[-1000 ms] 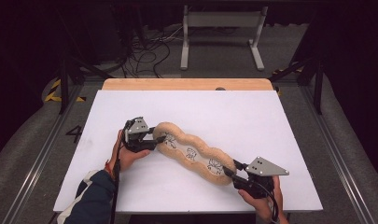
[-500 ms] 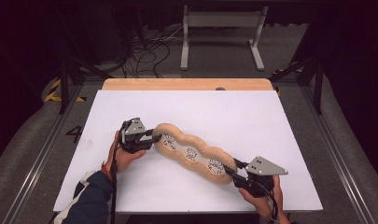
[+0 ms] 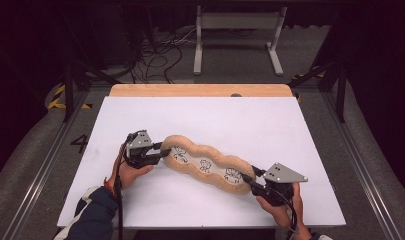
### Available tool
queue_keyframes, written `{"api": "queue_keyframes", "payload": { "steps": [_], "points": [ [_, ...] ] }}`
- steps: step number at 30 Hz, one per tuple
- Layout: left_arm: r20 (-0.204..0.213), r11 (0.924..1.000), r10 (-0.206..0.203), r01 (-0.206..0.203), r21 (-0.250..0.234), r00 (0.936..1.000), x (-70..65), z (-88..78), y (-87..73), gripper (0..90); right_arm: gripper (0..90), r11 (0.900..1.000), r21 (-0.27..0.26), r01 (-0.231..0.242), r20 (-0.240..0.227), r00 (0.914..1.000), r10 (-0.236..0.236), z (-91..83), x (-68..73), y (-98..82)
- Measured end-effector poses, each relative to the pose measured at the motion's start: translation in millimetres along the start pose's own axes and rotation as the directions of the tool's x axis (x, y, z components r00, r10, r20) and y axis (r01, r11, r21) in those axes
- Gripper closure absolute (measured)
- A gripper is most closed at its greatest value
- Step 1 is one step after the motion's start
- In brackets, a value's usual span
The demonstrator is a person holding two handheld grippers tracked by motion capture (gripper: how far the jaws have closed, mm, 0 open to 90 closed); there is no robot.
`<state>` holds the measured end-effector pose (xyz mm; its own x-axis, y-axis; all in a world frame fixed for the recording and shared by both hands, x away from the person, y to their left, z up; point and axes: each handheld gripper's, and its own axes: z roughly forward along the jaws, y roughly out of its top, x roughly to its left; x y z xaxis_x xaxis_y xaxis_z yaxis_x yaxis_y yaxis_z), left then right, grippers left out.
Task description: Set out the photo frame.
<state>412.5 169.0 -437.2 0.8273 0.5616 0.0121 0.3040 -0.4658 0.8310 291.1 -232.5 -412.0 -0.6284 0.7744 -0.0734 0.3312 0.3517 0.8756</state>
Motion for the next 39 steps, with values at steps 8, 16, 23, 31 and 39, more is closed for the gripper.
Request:
{"api": "queue_keyframes", "payload": {
  "steps": [8,16,23,31,39],
  "points": [
    [-0.016,0.9999,-0.004,0.004,0.014,0.9999,-6.7,-6.2,-2.7,64.0,64.1,1.0,0.003,-0.01,0.006,0.9999,0.01,6.6,-6.3,1.4],
    [-0.016,0.9999,-0.004,0.004,0.015,0.9999,-13.8,-11.5,-6.3,63.3,63.8,1.0,0.002,-0.011,0.024,0.9997,0.011,12.8,-10.3,1.9],
    [-0.023,0.9998,0.005,-0.005,0.02,0.9997,-19.5,-16.5,-9.3,62.5,59.7,1.0,0.014,-0.008,0.015,0.9999,0.008,21.3,-14.2,3.4],
    [-0.022,0.9996,0.011,-0.01,0.025,0.9997,-24.3,-20.6,-11.3,61.8,57.5,1.0,0.016,0.004,0.012,0.9999,-0.004,26.0,-17.7,5.3],
    [-0.025,0.9995,0.018,-0.018,0.025,0.9995,-29.4,-24.2,-13.3,61.2,54.0,1.0,0.022,0.012,0.028,0.9995,-0.013,30.1,-18.1,6.9]
  ]
}}
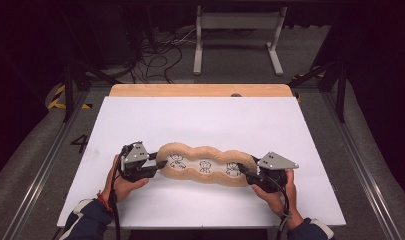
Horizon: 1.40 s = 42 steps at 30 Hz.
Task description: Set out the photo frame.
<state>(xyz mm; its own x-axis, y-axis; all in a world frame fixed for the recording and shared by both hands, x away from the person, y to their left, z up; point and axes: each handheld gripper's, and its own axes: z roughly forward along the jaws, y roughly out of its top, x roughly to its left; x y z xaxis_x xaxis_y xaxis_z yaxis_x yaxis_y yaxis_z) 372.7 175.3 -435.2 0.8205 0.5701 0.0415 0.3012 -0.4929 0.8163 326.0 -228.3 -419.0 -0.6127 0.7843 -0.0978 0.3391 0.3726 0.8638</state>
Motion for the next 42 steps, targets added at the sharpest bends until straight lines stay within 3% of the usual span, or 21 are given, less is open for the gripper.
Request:
{"api": "queue_keyframes", "payload": {
  "steps": [17,42],
  "points": [
    [-0.003,1.0,0.003,-0.003,0.005,1.0,-13.9,-8.6,-5.1,60.0,49.1,1.0,-0.009,0.024,-0.013,0.9996,-0.024,8.0,-6.4,2.5],
    [-0.02,0.9999,0.01,-0.01,0.0,0.9997,-15.7,-7.2,-5.5,58.8,41.1,0.999,0.035,0.013,-0.025,0.9996,-0.012,13.7,-6.9,0.7]
  ]
}}
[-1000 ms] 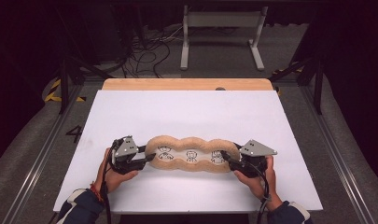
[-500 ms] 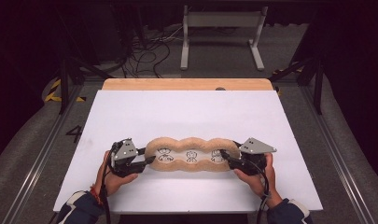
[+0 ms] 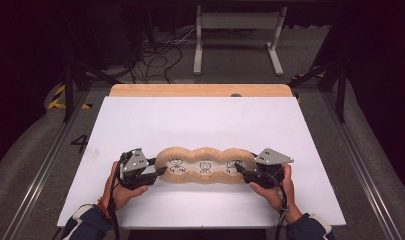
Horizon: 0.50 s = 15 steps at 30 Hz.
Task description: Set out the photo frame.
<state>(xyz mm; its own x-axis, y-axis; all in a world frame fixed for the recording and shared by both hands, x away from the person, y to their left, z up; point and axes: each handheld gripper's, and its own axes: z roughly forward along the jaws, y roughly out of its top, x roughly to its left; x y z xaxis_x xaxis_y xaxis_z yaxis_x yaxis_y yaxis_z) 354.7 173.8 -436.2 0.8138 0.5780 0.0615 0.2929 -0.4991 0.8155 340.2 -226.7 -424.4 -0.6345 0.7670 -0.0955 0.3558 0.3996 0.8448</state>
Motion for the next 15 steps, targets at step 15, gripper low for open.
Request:
{"api": "queue_keyframes", "payload": {
  "steps": [15],
  "points": [
    [-0.019,0.9987,0.049,-0.048,0.014,0.9986,-8.3,-0.5,2.9,44.7,35.7,1.0,0.019,0.0,-0.01,0.9999,0.0,-5.1,2.6,1.3]
  ]
}}
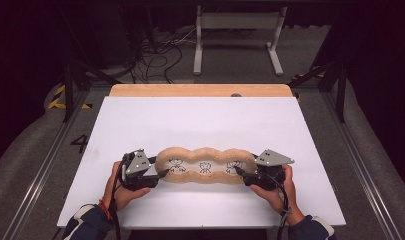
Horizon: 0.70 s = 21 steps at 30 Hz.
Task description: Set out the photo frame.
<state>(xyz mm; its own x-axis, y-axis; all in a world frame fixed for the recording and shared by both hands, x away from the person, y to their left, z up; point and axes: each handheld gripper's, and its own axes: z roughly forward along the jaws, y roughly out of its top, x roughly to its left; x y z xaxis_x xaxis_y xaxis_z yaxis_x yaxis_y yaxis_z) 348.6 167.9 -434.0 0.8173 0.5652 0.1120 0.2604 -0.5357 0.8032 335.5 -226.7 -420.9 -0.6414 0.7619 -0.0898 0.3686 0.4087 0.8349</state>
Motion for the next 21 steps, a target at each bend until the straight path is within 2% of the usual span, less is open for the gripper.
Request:
{"api": "queue_keyframes", "payload": {
  "steps": [2,5,8,9,10,11,13,17,21],
  "points": [
    [0.001,1.0,0.003,-0.003,0.003,1.0,-1.3,-0.2,0.6,41.5,33.3,1.0,0.012,0.004,-0.008,1.0,-0.004,0.0,0.4,1.4],
    [-0.002,1.0,0.008,-0.008,0.003,1.0,-1.9,0.6,1.2,36.2,29.5,0.999,0.041,0.034,-0.014,0.9993,-0.034,1.4,2.5,3.0],
    [-0.015,1.0,0.007,-0.007,-0.003,0.9999,-3.2,1.2,1.0,34.4,28.3,0.997,0.059,0.048,-0.012,0.9988,-0.048,2.2,3.8,3.3],
    [-0.026,1.0,0.0,0.0,-0.008,0.9997,-3.4,2.5,0.7,26.3,25.2,0.996,0.065,0.055,-0.013,0.9985,-0.054,3.4,4.0,3.7],
    [-0.026,1.0,0.0,0.0,-0.008,0.9997,-3.4,2.5,0.7,23.5,25.2,0.996,0.065,0.055,-0.013,0.9985,-0.054,3.4,4.0,3.7],
    [-0.032,0.9999,-0.012,0.012,-0.01,0.9994,-3.3,3.2,0.4,20.2,20.7,0.996,0.076,0.05,-0.019,0.9986,-0.048,4.7,4.0,3.5],
    [-0.034,0.9996,-0.027,0.027,-0.013,0.9991,-2.3,3.8,-0.2,18.2,18.7,0.995,0.082,0.049,-0.018,0.9987,-0.048,5.3,4.2,3.3],
    [-0.021,0.9985,-0.048,0.047,-0.028,0.9987,-0.7,4.5,-1.3,11.5,11.9,0.997,0.066,0.039,-0.015,0.9992,-0.038,4.6,2.7,3.2],
    [-0.007,0.9981,-0.043,0.042,-0.045,0.9991,0.4,3.5,-1.8,6.6,10.2,0.998,0.056,0.041,-0.01,0.9991,-0.04,3.2,2.4,4.1]
  ]
}}
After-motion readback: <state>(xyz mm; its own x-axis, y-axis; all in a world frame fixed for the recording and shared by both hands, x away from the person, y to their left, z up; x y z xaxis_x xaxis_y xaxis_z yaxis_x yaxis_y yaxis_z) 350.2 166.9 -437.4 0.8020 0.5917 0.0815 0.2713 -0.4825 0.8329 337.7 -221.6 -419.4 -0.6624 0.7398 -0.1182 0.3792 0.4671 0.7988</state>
